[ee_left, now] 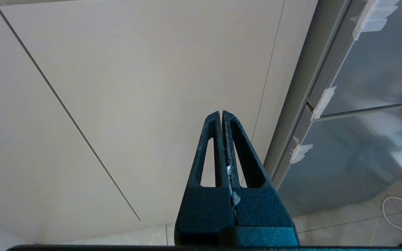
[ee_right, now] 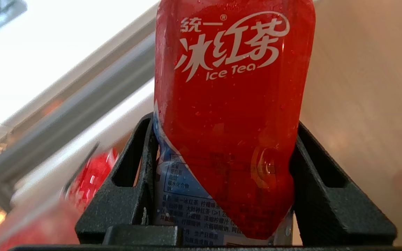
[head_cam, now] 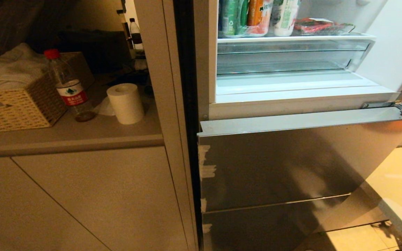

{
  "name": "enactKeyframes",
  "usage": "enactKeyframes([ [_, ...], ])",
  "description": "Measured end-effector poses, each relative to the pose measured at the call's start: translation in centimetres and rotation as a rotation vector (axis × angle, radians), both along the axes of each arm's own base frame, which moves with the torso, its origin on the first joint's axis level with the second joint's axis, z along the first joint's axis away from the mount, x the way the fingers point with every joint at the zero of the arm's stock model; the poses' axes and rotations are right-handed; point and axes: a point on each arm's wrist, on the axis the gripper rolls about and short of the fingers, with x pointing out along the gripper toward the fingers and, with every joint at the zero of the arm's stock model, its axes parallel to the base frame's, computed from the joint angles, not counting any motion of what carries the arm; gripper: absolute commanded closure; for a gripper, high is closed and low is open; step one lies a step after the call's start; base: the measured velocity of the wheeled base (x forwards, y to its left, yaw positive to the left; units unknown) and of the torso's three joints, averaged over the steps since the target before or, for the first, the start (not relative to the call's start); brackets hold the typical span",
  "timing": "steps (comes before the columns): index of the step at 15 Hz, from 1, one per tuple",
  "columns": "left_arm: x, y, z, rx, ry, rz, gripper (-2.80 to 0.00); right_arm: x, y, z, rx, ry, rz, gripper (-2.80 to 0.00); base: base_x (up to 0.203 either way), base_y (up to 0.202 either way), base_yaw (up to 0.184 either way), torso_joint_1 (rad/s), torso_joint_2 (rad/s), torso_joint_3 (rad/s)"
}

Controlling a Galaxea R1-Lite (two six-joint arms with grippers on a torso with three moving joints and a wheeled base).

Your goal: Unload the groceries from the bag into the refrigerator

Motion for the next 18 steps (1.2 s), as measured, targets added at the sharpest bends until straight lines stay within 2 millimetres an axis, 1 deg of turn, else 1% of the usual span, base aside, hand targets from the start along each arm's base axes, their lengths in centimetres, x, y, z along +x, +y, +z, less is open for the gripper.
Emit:
enactKeyframes([
  [3,0.0,0.0,0.0,0.0,0.0,0.0,0.0,-0.2,0.1,0.0,-0.009,-0.006,0.018,0.0,0.0,0.0,0.0,0.0,0.0,0.0],
  [5,0.0,0.0,0.0,0.0,0.0,0.0,0.0,-0.5,0.6,0.5,-0.033,-0.022,0.066,0.0,0.0,0.0,0.0,0.0,0.0,0.0],
  [8,0.0,0.0,0.0,0.0,0.0,0.0,0.0,-1.4,1.6,1.2,-0.053,-0.06,0.133,0.0,0.0,0.0,0.0,0.0,0.0,0.0],
  [12,0.0,0.0,0.0,0.0,0.0,0.0,0.0,-3.3,2.6,1.5,-0.119,-0.098,0.257,0.0,0.0,0.0,0.0,0.0,0.0,0.0],
  [14,0.0,0.0,0.0,-0.001,0.0,0.0,0.0,-4.5,3.0,1.4,-0.133,-0.119,0.289,0.0,0.0,0.0,0.0,0.0,0.0,0.0],
  [18,0.0,0.0,0.0,0.0,0.0,0.0,0.0,-6.8,3.3,0.1,-0.133,-0.132,0.303,0.0,0.0,0.0,0.0,0.0,0.0,0.0],
])
